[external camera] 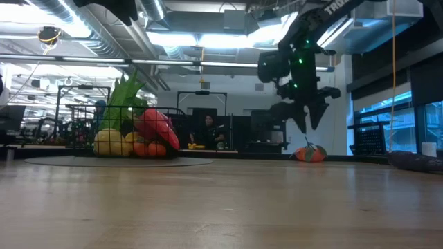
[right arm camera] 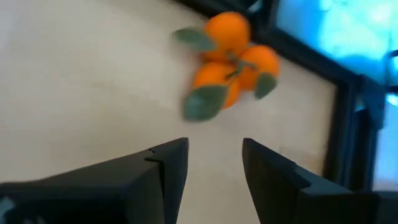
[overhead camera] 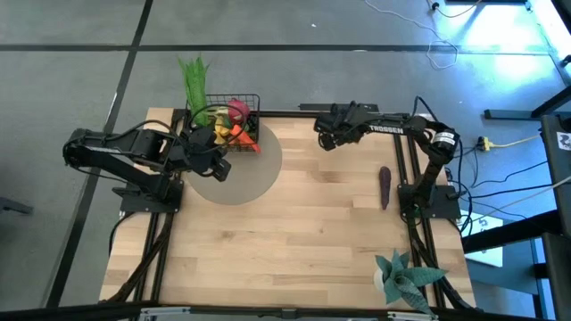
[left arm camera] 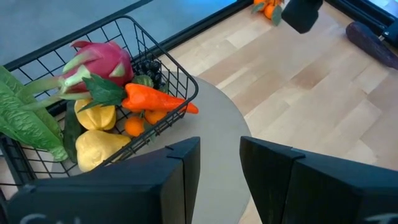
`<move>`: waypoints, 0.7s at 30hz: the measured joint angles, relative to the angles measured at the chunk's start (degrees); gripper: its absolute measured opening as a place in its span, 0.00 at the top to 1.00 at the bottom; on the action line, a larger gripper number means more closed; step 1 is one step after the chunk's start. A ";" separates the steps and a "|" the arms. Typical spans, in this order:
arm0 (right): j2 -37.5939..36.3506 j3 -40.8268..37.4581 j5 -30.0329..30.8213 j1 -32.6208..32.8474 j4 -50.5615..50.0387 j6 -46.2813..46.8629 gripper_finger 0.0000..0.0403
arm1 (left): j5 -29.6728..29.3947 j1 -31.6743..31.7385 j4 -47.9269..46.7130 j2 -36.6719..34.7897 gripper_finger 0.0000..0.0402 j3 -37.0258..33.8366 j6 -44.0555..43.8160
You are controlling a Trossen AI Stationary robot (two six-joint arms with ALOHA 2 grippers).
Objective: Build produce basket
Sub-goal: Put the orange tangerine into the wire basket
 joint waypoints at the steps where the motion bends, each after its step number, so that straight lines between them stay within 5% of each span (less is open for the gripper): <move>1: 0.01 -0.79 1.43 -0.09 0.61 0.04 0.62 | 0.01 0.00 0.00 0.00 0.75 0.00 0.00; 12: 0.04 -7.33 7.69 -3.11 14.80 -1.46 0.62 | 0.00 -0.01 0.00 0.00 0.75 0.00 0.02; 21: 0.04 -7.94 8.61 -6.84 17.18 -3.08 0.62 | 0.00 0.00 0.00 0.00 0.75 0.00 0.02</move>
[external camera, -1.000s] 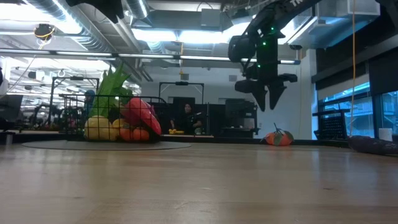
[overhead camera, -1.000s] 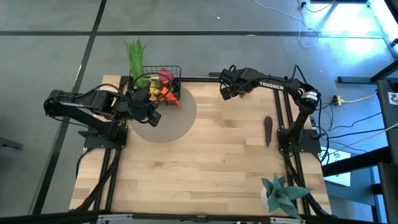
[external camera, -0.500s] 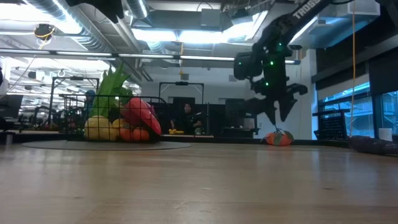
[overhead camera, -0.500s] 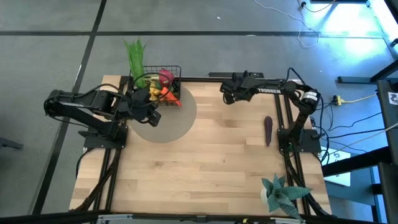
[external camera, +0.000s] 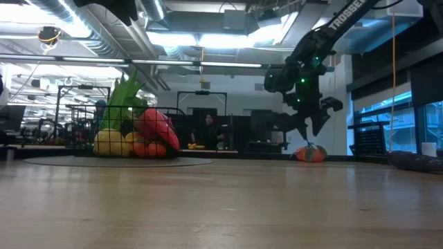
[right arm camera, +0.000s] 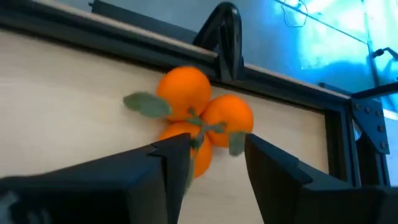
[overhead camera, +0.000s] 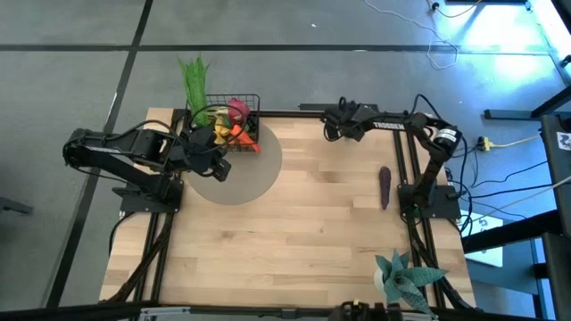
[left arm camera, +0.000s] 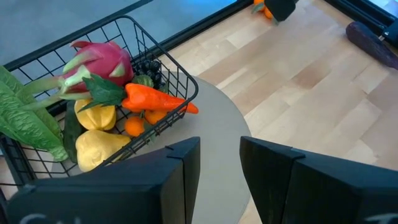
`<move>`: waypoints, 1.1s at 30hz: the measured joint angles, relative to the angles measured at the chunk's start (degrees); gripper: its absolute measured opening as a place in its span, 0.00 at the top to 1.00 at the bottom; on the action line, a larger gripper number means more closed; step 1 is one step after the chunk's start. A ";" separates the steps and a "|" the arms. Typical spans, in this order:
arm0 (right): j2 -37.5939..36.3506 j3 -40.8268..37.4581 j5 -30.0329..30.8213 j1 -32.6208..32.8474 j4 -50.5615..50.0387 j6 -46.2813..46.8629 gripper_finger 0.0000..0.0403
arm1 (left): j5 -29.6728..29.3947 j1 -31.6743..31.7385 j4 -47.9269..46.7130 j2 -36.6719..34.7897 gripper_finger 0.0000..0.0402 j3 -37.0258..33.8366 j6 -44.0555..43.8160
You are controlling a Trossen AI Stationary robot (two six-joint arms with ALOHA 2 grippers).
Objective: Build produce basket
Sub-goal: Put the orange tangerine into the wire basket
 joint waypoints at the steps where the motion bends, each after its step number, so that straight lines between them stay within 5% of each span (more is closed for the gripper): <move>1: 0.00 0.02 0.00 -0.45 0.63 -0.58 0.62 | 0.01 -0.01 0.00 0.00 0.75 0.00 0.00; 7: 0.00 0.02 -6.04 -2.82 1.32 -3.25 0.69 | 0.02 0.00 0.00 0.00 0.75 0.00 0.00; 16: 0.00 0.02 -6.64 -3.04 1.57 -3.41 0.98 | 0.02 0.00 0.00 0.00 0.75 0.00 0.00; 33: 0.00 0.02 -17.02 3.15 2.47 -7.84 1.00 | 0.01 0.00 -0.04 0.00 0.75 0.00 0.02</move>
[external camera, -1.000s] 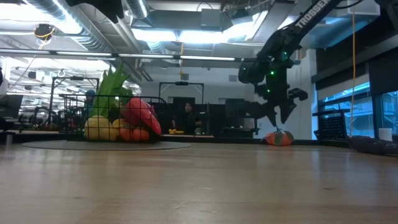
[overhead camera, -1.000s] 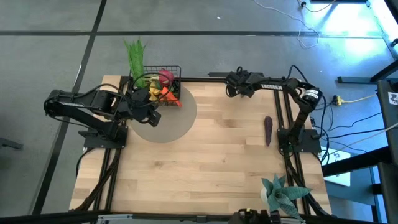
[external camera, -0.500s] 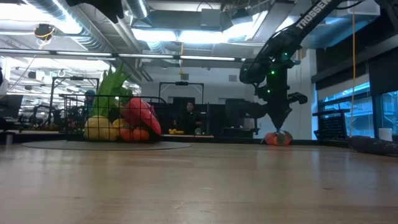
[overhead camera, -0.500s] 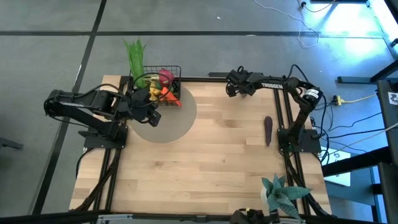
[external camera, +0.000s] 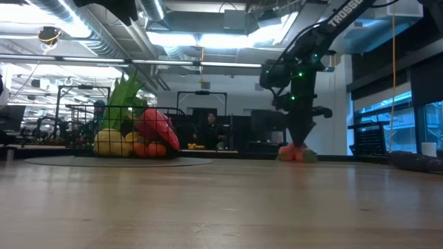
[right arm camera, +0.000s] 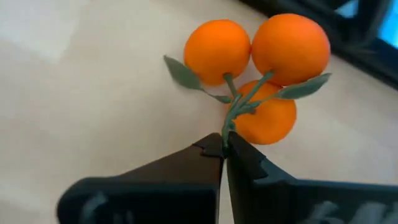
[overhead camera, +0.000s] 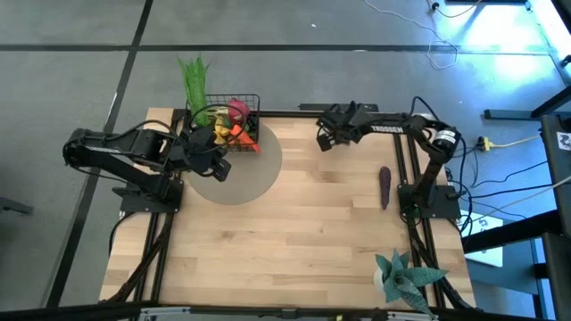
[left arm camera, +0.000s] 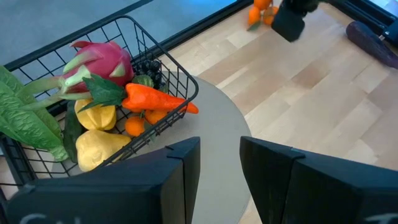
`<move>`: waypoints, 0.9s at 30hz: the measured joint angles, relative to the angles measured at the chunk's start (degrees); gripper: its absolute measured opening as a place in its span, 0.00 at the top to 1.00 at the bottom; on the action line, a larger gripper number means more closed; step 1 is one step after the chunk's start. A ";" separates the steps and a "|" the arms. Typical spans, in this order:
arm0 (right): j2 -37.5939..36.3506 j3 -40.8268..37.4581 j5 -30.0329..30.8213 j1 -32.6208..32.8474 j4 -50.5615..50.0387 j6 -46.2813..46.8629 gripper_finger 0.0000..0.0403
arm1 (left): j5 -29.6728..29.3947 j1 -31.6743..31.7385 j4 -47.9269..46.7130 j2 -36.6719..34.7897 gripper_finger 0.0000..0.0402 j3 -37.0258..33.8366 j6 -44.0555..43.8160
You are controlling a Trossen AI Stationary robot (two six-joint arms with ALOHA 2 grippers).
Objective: Build produce basket
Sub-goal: Put the orange tangerine into the wire basket
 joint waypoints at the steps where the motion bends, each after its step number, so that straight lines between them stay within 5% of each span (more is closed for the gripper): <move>1: 0.00 0.00 -0.26 0.95 0.04 -0.05 1.00 | 0.01 0.00 -0.04 0.00 0.75 0.00 0.00; 10: 0.00 2.90 -8.49 10.52 1.42 -3.69 1.00 | -0.01 0.01 -1.85 0.00 0.75 0.00 0.00; 18: 0.00 11.83 -9.24 18.34 3.06 -5.48 1.00 | 0.01 -0.02 -3.05 0.00 0.75 0.00 0.00; 27: 0.00 22.13 -9.19 21.99 16.06 -14.57 1.00 | -0.01 -0.01 -3.55 0.00 0.75 0.01 -0.01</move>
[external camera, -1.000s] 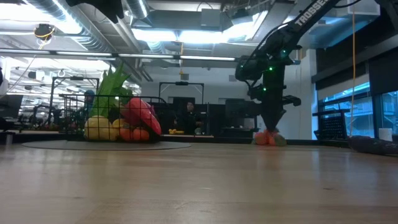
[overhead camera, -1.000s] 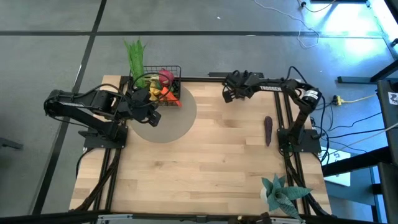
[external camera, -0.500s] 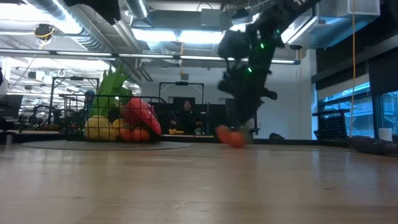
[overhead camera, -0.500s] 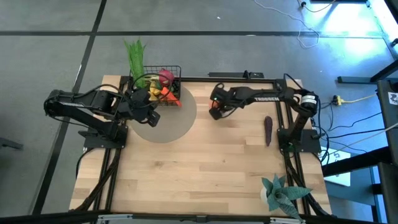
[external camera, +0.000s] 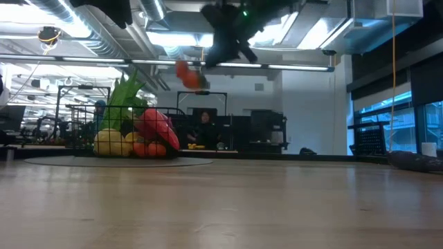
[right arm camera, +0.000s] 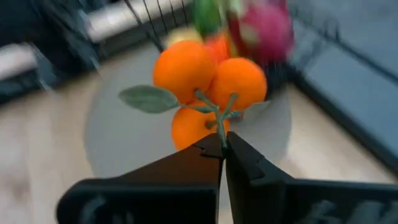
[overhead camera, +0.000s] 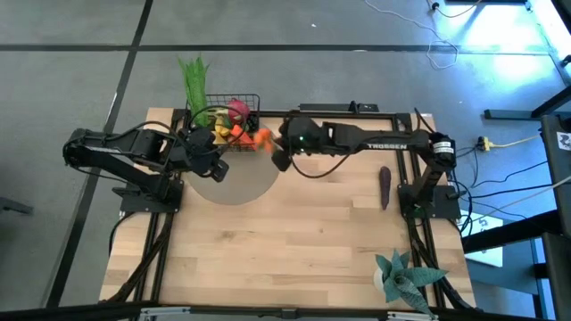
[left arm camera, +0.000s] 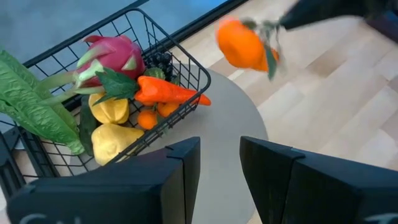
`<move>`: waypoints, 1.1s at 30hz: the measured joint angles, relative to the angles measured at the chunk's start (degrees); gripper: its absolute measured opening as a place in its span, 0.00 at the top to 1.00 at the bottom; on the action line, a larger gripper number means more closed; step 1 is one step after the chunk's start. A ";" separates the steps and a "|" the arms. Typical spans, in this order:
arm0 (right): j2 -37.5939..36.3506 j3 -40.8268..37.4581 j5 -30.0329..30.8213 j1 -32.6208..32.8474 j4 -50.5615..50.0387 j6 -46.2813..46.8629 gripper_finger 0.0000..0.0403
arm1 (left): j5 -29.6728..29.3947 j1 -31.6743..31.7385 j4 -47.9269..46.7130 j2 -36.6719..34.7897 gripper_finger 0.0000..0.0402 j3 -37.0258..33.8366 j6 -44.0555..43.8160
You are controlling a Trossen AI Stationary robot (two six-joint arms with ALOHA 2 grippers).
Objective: Build produce basket
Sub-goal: Put the orange tangerine into the wire basket
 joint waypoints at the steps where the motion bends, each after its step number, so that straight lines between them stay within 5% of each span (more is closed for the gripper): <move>1: 0.00 0.58 -0.02 -0.02 1.83 -1.12 1.00 | -0.06 -0.01 0.00 0.00 0.75 -0.01 0.01; 15: 1.76 1.63 -10.30 -7.23 29.03 -6.31 1.00 | -3.56 0.01 -1.26 -0.11 0.75 0.01 -0.01; 33: 13.28 1.52 -15.46 -14.02 33.66 -4.78 1.00 | -3.68 -0.01 -1.15 -0.11 0.75 0.02 -0.25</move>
